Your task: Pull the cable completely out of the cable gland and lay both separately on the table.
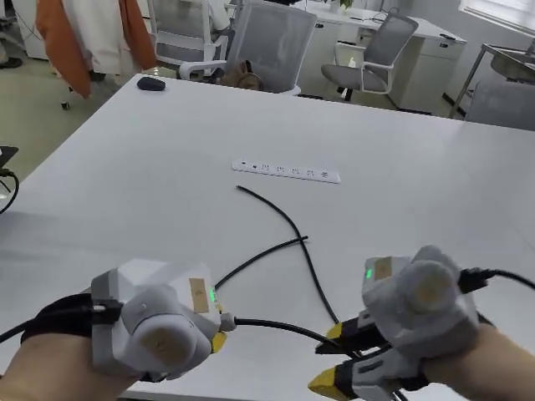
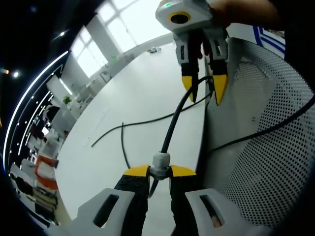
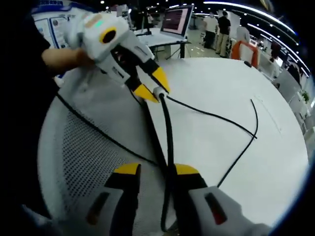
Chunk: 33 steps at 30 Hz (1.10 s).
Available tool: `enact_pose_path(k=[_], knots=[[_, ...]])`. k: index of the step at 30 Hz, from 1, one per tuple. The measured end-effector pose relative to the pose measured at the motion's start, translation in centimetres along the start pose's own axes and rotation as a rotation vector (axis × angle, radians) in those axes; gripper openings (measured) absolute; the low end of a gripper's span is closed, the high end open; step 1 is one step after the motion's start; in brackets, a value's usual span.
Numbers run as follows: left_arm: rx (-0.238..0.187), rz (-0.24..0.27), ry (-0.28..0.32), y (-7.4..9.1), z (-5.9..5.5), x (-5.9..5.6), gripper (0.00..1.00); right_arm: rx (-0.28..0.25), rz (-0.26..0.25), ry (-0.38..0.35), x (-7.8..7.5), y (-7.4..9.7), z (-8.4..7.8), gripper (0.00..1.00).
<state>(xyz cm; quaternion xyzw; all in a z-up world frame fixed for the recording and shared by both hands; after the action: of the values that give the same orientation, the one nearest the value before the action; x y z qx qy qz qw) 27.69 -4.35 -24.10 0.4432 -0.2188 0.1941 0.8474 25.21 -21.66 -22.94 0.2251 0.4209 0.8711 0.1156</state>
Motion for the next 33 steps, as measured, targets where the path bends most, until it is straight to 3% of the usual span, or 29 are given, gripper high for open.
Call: enact_pose_path(k=[2, 5, 9, 12, 13, 15, 17, 18, 20, 21, 22, 23, 25, 29, 33], knots=[[0.0, -0.002, 0.005, 0.0, 0.0, 0.0, 0.16, -0.033, 0.047, -0.065, -0.2, 1.8, -0.1, 0.26], [0.004, -0.003, -0.001, 0.0, 0.0, -0.1, 0.16, -0.131, 0.119, -0.128, -0.9, 4.3, -0.2, 0.25], [0.003, -0.006, -0.009, -0.1, 0.1, -0.1, 0.16, -0.274, 0.095, -0.291, -3.5, 6.3, -0.6, 0.24], [0.003, -0.004, -0.01, -0.1, 0.1, -0.1, 0.16, -0.321, 0.017, -0.401, -5.9, 6.2, -1.7, 0.22], [0.002, -0.003, -0.01, -0.1, 0.1, -0.1, 0.16, -0.319, -0.053, -0.476, -7.4, 5.8, -2.8, 0.21], [0.001, -0.001, -0.01, -0.2, 0.0, 0.0, 0.16, -0.306, -0.127, -0.583, -9.4, 4.3, -5.0, 0.19], [0.0, -0.001, -0.009, -0.4, -0.1, 0.1, 0.16, -0.267, -0.14, -0.679, -10.3, 2.1, -7.2, 0.19], [0.0, -0.001, -0.008, -0.4, -0.2, 0.1, 0.16, -0.208, -0.178, -0.716, -10.8, 1.0, -8.7, 0.2], [0.0, -0.002, -0.009, -0.4, -0.2, 0.0, 0.16, -0.156, -0.275, -0.704, -11.7, 0.0, -10.0, 0.21], [0.001, -0.002, -0.01, -0.3, -0.2, 0.0, 0.16, -0.158, -0.314, -0.717, -12.0, -0.5, -10.4, 0.21], [0.002, -0.002, -0.012, -0.4, -0.2, -0.1, 0.16, -0.165, -0.288, -0.703, -12.3, -1.2, -10.7, 0.2], [0.003, -0.002, -0.013, -0.4, -0.2, 0.0, 0.16, -0.147, -0.297, -0.684, -12.4, -1.5, -10.8, 0.17], [0.004, -0.001, -0.013, -0.5, -0.3, 0.0, 0.16, -0.081, -0.374, -0.573, -13.1, -1.9, -11.3, 0.16], [0.004, 0.0, -0.015, -0.4, -0.2, 0.0, 0.16, -0.015, -0.41, -0.477, -13.3, -3.2, -11.7, 0.16], [0.003, -0.001, -0.017, -0.3, -0.1, -0.1, 0.16, 0.043, -0.417, -0.465, -13.2, -4.0, -12.4, 0.14]])
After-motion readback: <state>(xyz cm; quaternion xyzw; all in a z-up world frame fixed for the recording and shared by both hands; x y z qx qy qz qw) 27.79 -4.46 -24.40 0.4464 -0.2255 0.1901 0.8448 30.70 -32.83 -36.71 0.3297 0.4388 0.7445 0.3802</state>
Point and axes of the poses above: the centre of the closed fingertips' face, and the gripper's own axes: y roughly backward along the fingers, x roughly to its left, z roughly out of its top, the point moved 6 cm from there along y, roughly backward along the fingers, and after that the axes turned 15 degrees about -y, right-handed, at the moved point
